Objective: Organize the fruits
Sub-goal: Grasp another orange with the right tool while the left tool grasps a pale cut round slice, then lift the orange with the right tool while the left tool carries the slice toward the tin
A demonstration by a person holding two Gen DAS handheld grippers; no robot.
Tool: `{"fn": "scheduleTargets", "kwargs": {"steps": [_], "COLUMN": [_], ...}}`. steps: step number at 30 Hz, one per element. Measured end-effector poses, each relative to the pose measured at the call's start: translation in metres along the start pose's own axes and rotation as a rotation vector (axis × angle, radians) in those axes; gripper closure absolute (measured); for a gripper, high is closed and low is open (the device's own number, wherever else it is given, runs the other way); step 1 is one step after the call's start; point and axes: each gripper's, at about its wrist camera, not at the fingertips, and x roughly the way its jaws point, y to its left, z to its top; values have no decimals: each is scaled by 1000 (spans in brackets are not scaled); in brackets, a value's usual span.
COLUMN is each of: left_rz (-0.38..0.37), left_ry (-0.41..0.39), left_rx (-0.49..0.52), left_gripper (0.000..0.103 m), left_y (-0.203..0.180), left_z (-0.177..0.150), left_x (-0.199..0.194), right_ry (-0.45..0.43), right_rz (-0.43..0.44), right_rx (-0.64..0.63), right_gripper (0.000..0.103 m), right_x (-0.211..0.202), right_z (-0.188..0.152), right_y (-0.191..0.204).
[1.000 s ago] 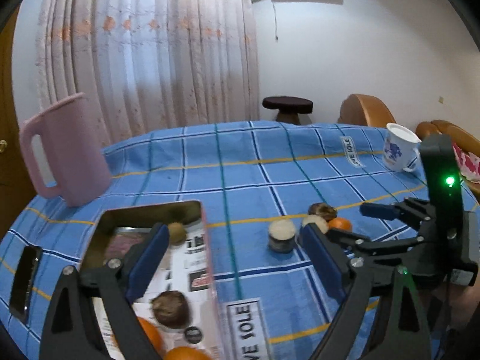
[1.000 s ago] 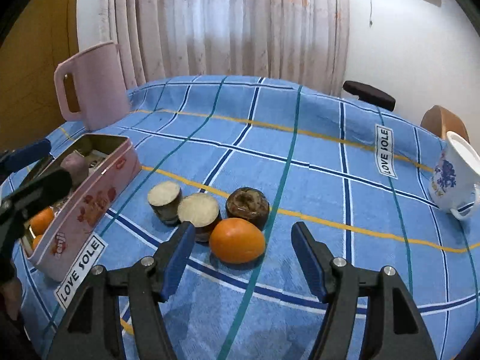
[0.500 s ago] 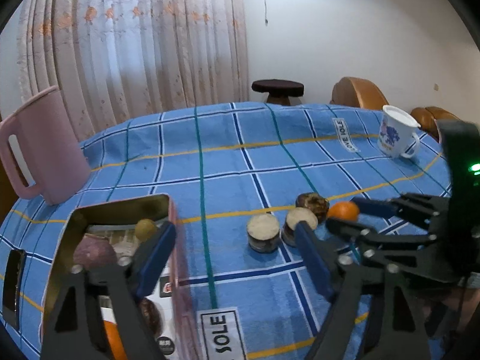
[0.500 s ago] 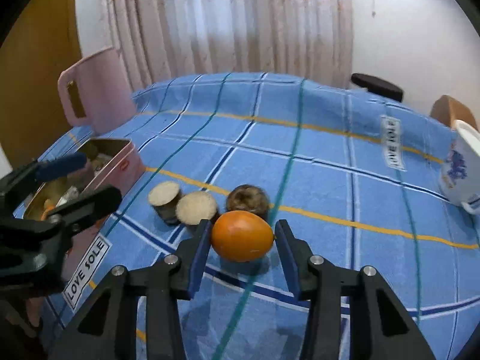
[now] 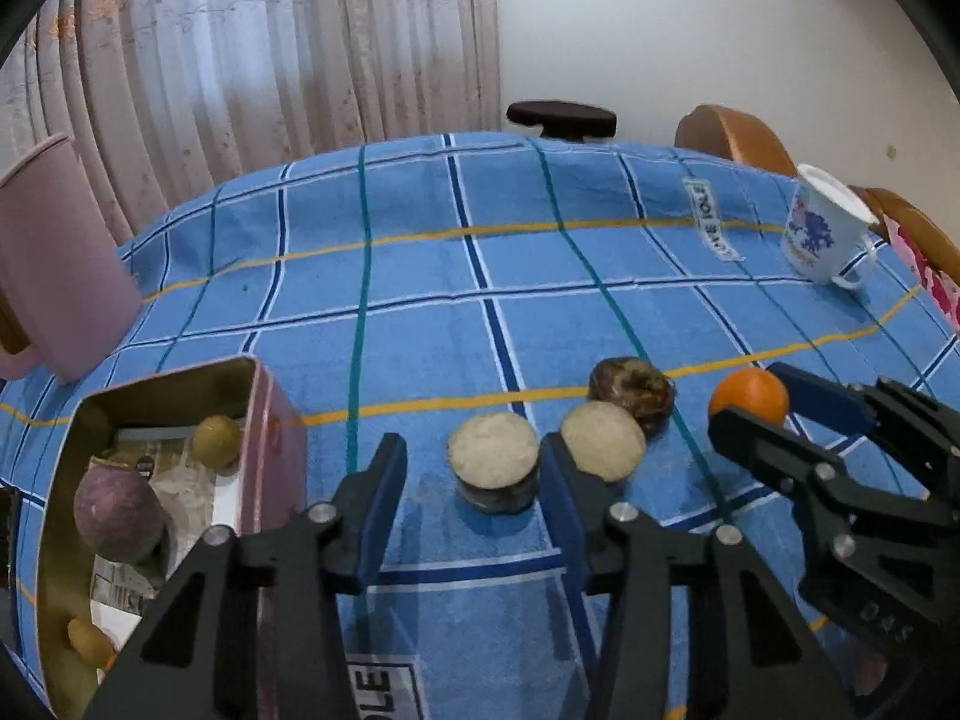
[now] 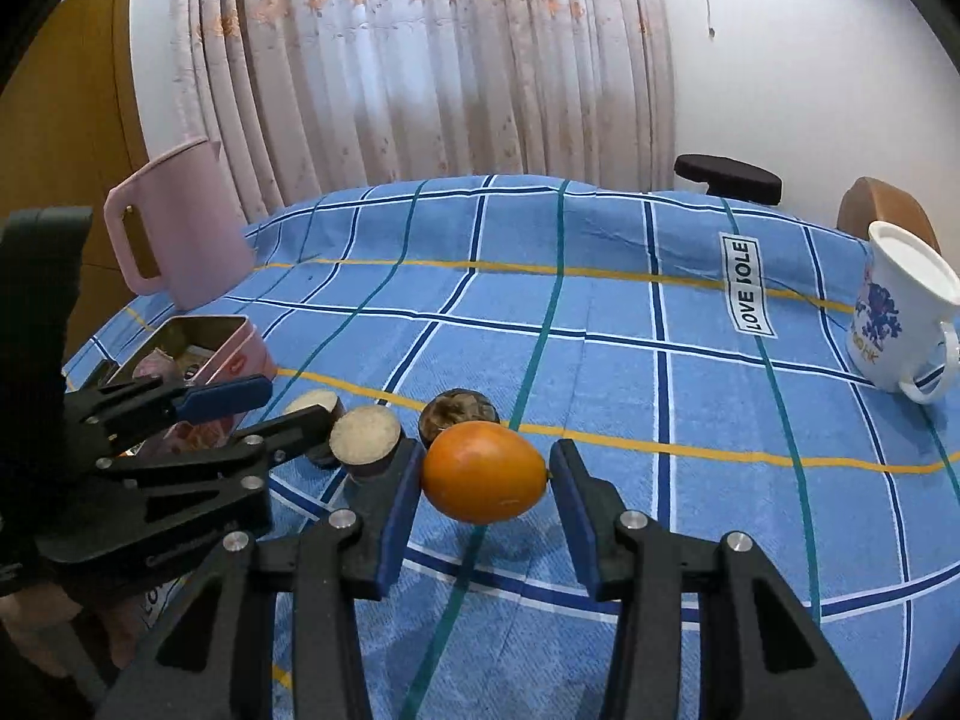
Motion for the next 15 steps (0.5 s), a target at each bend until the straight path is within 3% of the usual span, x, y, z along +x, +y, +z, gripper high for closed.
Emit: {"fn": "scheduleTargets", "kwargs": {"steps": [2, 7, 15], "left_rz": [-34, -28, -41], "left_ry": [35, 5, -101], "left_rx": [-20, -32, -24], "left_gripper": [60, 68, 68], "left_y": [1, 3, 6], "left_z": [-2, -5, -14], "left_x": [7, 4, -20], "right_ry": [-4, -8, -47], "right_rz": [-4, -11, 8], "right_rx": [-2, -13, -21], "right_gripper": [57, 57, 57], "right_x": [-1, -2, -10], "right_z": [0, 0, 0], "right_y": [0, 3, 4]}}
